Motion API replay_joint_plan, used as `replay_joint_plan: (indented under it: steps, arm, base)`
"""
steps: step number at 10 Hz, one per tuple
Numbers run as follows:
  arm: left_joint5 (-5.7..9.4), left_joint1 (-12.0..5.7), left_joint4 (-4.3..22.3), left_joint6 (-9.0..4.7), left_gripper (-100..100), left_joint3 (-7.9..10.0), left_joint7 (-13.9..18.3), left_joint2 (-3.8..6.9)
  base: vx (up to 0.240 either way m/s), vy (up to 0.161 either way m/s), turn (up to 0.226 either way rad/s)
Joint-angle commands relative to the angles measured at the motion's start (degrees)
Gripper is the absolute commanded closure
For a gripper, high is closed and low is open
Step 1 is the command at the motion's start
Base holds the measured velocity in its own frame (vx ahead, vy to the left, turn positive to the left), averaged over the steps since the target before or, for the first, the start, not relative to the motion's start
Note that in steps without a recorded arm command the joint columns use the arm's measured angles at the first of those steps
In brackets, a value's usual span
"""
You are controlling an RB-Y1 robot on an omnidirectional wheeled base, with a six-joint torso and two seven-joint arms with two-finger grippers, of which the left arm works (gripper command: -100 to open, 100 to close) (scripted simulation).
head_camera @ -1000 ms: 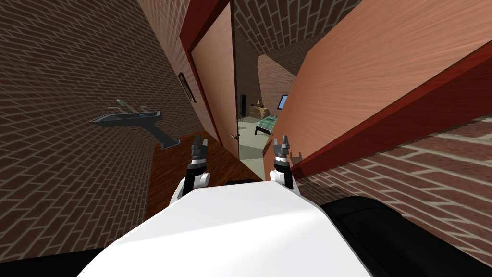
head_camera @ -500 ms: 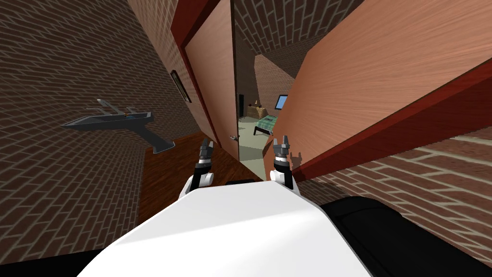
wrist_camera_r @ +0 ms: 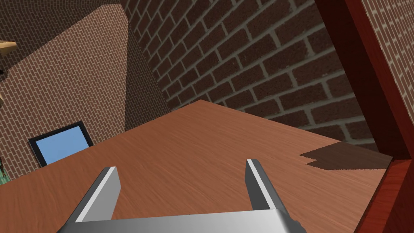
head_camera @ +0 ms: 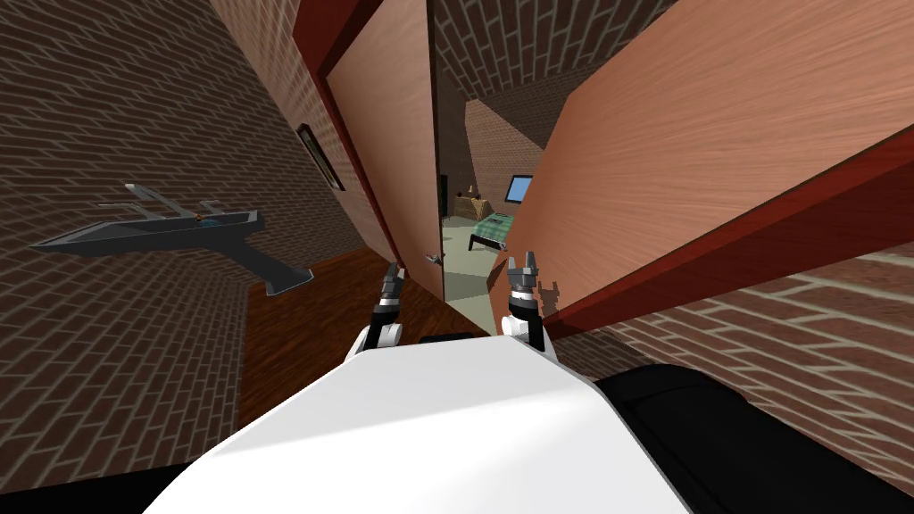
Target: Push the door open
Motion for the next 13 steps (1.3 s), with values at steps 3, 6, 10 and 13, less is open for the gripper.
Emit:
replay_joint_plan:
  steps: [3, 6, 10, 13]
  arm:
    - [-0.04, -1.72, 5.9, -1.03, -100, -2.07, 0.5, 0.09]
    - [-0.03, -2.51, 9.9, -1.73, -100, -3.21, 0.9, 0.19]
    - [-0.02, -4.08, 16.9, -3.13, -100, -5.49, 1.5, 0.27]
    - [-0.01, -5.22, 21.7, -4.15, -100, -7.15, 2.0, 0.24]
  base:
    - [0.086, 0.115, -0.114]
    - [0.063, 0.092, -0.092]
    - [0.061, 0.082, -0.102]
    - [0.076, 0.123, -0.114]
